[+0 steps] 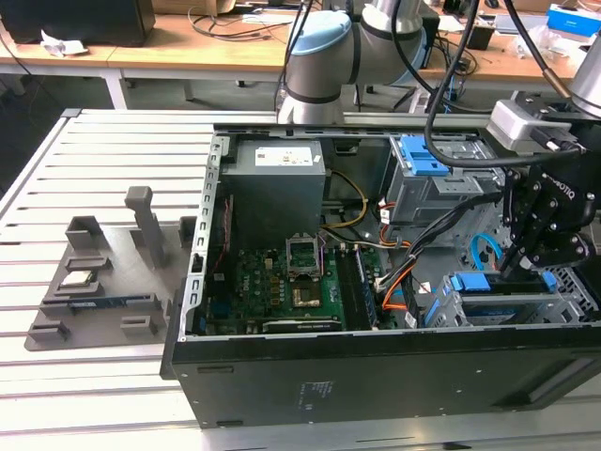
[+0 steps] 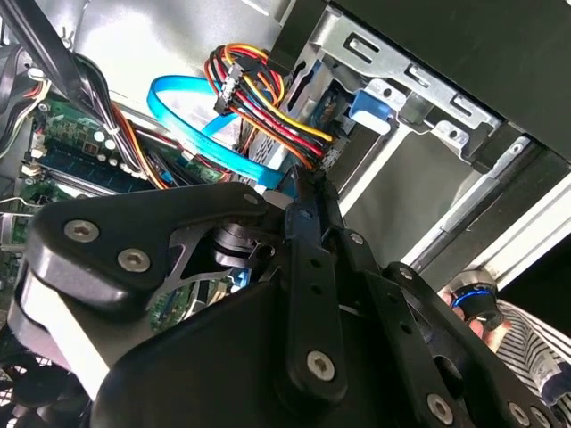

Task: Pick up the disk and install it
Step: 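Insert the second disk wire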

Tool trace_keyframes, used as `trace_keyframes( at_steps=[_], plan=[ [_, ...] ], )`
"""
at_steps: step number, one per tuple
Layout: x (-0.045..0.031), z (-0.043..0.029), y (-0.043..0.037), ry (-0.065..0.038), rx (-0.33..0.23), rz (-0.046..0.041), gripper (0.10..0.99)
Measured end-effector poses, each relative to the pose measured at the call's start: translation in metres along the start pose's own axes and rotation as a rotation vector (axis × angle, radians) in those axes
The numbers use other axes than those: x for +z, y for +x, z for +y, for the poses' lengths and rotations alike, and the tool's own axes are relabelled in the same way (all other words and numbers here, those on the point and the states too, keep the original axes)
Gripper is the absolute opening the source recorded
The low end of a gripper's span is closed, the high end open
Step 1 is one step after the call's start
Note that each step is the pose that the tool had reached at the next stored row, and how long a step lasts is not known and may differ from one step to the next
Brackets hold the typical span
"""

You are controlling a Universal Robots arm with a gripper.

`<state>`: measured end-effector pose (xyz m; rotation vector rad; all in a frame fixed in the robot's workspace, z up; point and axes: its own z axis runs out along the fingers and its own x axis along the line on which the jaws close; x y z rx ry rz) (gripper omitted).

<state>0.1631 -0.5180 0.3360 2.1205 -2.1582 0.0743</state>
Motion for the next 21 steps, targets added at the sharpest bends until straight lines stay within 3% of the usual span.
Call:
trace_keyframes(
  at_steps=[4,7,9,10,13,21],
  plan=[
    [-0.0008,0.0000,0.0001,0.000,0.000,-0.0005,0.235],
    [-0.0225,0.0011,0.0015,0.000,0.000,-0.0002,0.235],
    [-0.0330,0.0016,0.0007,0.000,0.000,-0.0001,0.224],
    [-0.0415,0.0020,0.0006,0.000,0.000,-0.0001,0.157],
    [-0.0562,0.0027,0.0006,0.000,0.000,0.0000,0.106],
    [-0.0582,0.0028,0.0007,0.000,0.000,-0.0001,0.106]
  ],
)
